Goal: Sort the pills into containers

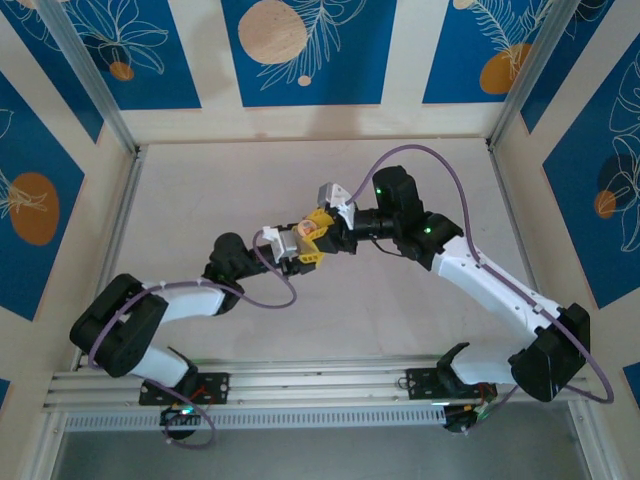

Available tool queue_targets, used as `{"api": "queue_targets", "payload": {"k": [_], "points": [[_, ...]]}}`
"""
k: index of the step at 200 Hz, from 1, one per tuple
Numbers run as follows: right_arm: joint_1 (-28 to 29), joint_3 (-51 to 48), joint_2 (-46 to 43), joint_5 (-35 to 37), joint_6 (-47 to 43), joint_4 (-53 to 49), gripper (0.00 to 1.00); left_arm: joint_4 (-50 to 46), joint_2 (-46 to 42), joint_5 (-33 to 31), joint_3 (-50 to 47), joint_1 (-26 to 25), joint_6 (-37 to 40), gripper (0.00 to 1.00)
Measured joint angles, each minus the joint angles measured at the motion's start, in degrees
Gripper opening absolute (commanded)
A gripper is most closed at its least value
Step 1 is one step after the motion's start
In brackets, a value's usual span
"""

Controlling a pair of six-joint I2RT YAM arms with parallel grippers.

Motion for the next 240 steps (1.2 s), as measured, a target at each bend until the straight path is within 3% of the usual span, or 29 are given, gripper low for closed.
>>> {"api": "queue_targets", "payload": {"k": [34,65,116,185,240], "points": [[-0.13,1.6,-0.57,0.83,-5.33,-6.08,0.65,0.44,-0.33,-0.96,-0.11,0.0,2.03,0.0],[-0.61,5.11,-1.49,1.09,-15.45,-16.9,0.73,2.29,-0.87,-0.81,-0.09,0.0,2.8,0.0],[-0.26,18.47,4.28,3.17,-27.67,-30.25,0.76,2.56,-0.83,0.94,-0.09,0.0,3.13,0.0],[2.82,26.16,13.16,4.13,-34.27,-39.12,0.74,2.25,-0.83,3.28,-0.07,0.0,3.54,0.0],[4.33,27.89,15.17,4.11,-36.98,-42.1,0.68,0.92,-0.76,4.15,-0.04,0.0,3.96,0.0]]}}
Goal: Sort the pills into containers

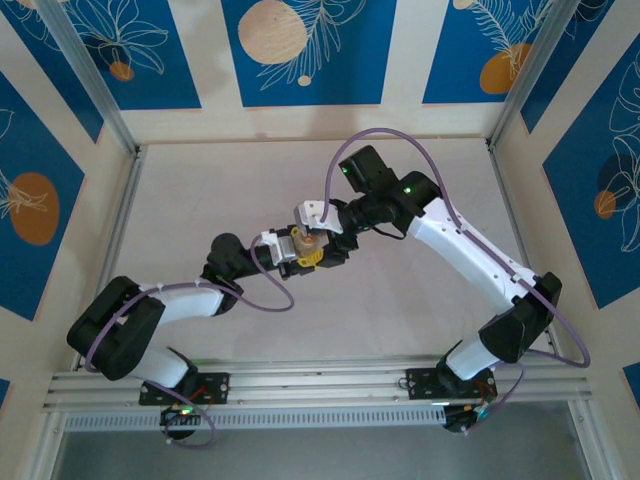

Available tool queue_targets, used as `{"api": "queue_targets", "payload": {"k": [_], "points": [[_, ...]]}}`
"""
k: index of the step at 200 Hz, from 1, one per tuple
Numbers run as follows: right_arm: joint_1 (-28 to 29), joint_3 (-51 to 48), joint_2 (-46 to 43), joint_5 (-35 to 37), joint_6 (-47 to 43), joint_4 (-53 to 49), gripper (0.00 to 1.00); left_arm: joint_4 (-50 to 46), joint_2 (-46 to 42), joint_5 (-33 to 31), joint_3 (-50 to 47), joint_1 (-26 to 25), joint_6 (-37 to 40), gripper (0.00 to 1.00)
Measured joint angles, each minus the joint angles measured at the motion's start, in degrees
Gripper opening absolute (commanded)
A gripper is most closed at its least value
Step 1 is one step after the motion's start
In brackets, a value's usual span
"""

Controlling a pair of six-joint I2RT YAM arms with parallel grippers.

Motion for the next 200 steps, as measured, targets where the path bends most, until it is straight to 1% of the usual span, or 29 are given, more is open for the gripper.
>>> {"api": "queue_targets", "payload": {"k": [21,40,67,83,106,117,127,136,144,157,170,178,179,185,189,192,195,200], "points": [[0.02,0.17,0.48,0.02,-0.61,-0.31,0.65,-0.28,0.04,0.48,0.0,0.0,0.0,0.0],[0.02,0.31,0.76,0.07,-0.85,-0.42,0.64,-0.87,0.04,0.85,0.17,0.0,0.15,0.0],[0.02,0.39,0.96,0.48,-0.92,-0.42,0.58,-1.77,0.04,1.29,0.46,-0.02,0.87,0.0],[0.07,0.39,1.01,0.9,-1.03,-0.42,0.52,-2.6,0.04,1.55,0.66,-0.02,1.27,0.0],[0.04,0.39,0.98,1.4,-1.31,-0.39,0.4,-3.76,0.04,1.7,0.98,-0.02,1.42,0.0],[0.04,0.39,0.98,1.57,-1.29,-0.44,0.38,-4.15,0.04,1.9,1.09,-0.02,1.44,0.0],[0.02,0.39,0.98,1.6,-1.25,-0.44,0.31,-4.22,0.04,1.92,1.16,-0.02,1.46,0.0],[-0.02,0.39,0.98,1.6,-1.22,-0.42,0.28,-4.26,0.04,1.92,1.2,-0.02,1.46,0.0],[-0.15,0.37,0.98,1.51,-1.22,-0.39,0.27,-4.28,0.04,1.9,1.2,-0.02,1.44,0.07],[-0.28,0.17,0.87,1.4,-1.07,-0.13,0.23,-4.28,0.04,1.88,1.2,0.0,1.44,0.2],[-0.57,-0.31,0.59,1.25,-0.83,0.42,0.22,-4.22,0.04,1.86,1.2,0.0,1.38,0.3],[-0.81,-0.92,0.17,1.03,-0.76,0.94,0.2,-4.0,0.13,1.86,1.2,-0.02,1.29,0.39],[-0.81,-0.92,0.17,1.03,-0.76,0.94,0.2,-4.0,0.13,1.86,1.2,-0.02,1.29,0.41],[-0.94,-1.25,-0.07,0.85,-0.59,1.33,0.2,-3.72,0.22,1.79,1.2,-0.02,1.25,0.64],[-1.03,-1.51,-0.24,0.74,-0.5,1.57,0.2,-3.34,0.35,1.68,1.2,-0.02,1.18,0.81],[-1.09,-1.64,-0.35,0.68,-0.37,1.75,0.2,-3.23,0.42,1.64,1.2,-0.02,1.11,0.96],[-1.22,-1.84,-0.46,0.63,-0.24,1.86,0.2,-2.84,0.52,1.51,1.2,-0.02,1.2,1.0],[-1.38,-2.08,-0.57,0.68,0.09,2.05,0.19,-2.36,0.7,1.29,1.2,-0.02,0.96,1.0]]}}
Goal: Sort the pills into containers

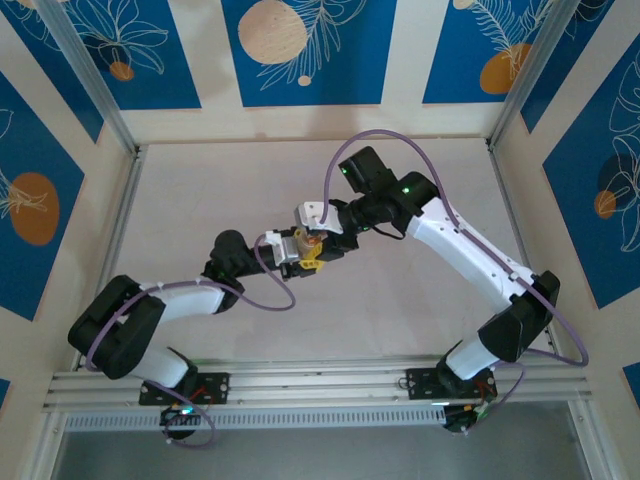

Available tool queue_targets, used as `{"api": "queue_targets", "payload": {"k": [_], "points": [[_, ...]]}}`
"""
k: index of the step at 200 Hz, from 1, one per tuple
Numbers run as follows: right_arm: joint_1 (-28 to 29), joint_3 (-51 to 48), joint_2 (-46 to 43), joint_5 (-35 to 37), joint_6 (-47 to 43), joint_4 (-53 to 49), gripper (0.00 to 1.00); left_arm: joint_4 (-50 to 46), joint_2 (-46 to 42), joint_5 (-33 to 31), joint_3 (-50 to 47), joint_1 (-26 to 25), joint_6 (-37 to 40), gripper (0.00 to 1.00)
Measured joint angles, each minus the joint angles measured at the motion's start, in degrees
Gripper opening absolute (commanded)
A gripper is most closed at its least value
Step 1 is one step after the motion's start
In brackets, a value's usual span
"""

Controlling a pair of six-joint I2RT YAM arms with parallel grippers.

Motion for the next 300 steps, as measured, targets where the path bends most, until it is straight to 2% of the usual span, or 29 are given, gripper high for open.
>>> {"api": "queue_targets", "payload": {"k": [61,88,110,134,176,210,254,300], "points": [[-5.2,-1.16,-0.09,0.57,4.24,4.22,0.17,3.39,0.13,-2.73,-0.02,0.0,-1.2,1.0],[-9.55,-2.84,0.0,2.08,8.79,8.44,0.18,3.78,0.02,-7.78,-0.5,0.13,-1.18,1.0],[-14.95,-2.95,2.32,6.78,14.4,13.77,0.18,3.02,-1.27,-14.38,-2.34,0.13,-1.01,1.0],[-19.41,-1.9,9.25,14.56,21.51,18.71,0.18,0.59,-3.87,-23.8,-3.37,0.13,-1.18,1.0],[-23.19,-1.79,19.96,25.27,32.48,24.5,0.18,-8.59,-10.12,-41.16,-3.28,0.13,-4.68,1.0],[-24.76,-0.44,25.16,29.38,38.32,28.04,0.18,-18.27,-11.39,-50.03,-1.42,0.15,-7.74,1.0],[-24.94,4.9,31.52,30.84,44.02,31.34,0.19,-26.82,-11.23,-54.29,0.87,0.57,-13.29,1.0],[-24.94,9.55,37.64,30.82,47.84,33.59,0.22,-30.18,-9.9,-56.43,2.16,1.16,-17.73,1.0]]}}
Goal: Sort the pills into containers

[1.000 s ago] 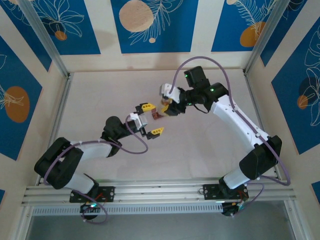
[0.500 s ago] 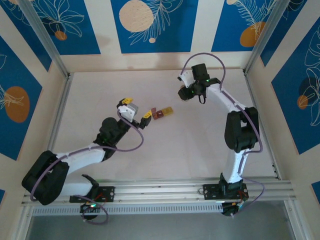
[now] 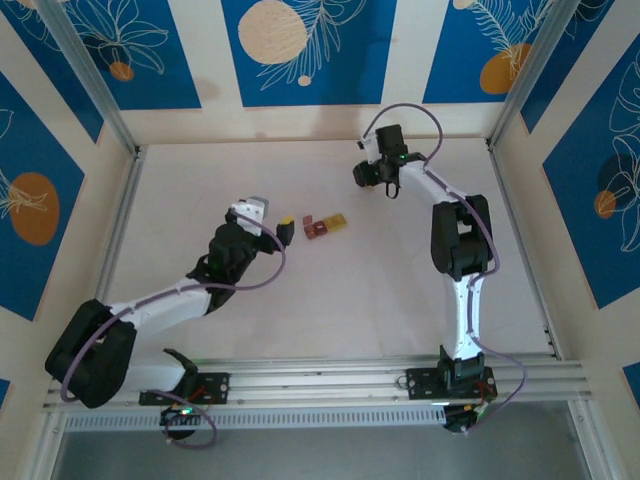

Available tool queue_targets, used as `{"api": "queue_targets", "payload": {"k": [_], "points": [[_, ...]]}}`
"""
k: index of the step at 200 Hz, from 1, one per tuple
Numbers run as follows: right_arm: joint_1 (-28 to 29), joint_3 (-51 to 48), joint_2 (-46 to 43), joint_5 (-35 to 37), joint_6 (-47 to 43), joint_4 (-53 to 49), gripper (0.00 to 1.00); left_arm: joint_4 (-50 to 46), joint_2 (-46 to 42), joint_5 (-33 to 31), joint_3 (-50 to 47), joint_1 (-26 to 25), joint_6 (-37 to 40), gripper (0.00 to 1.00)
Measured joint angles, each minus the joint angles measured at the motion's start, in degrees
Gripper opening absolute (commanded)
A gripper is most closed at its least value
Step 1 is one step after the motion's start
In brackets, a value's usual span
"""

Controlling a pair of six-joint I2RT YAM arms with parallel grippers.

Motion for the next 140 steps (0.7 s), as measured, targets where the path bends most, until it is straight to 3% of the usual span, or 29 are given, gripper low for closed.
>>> {"api": "queue_targets", "payload": {"k": [46,102,140], "points": [[0.0,1.03,2.97,0.04,1.29,1.66,0.32,-2.23,2.67,-1.99,1.11,0.79,-3.39,1.0],[-0.11,3.8,4.44,-0.04,1.2,0.52,0.56,-4.39,4.52,-2.82,3.1,2.23,-8.09,1.0],[-0.5,5.99,4.79,-1.07,1.25,-0.98,0.61,-7.87,5.66,-4.0,5.38,2.36,-10.6,1.0]]}}
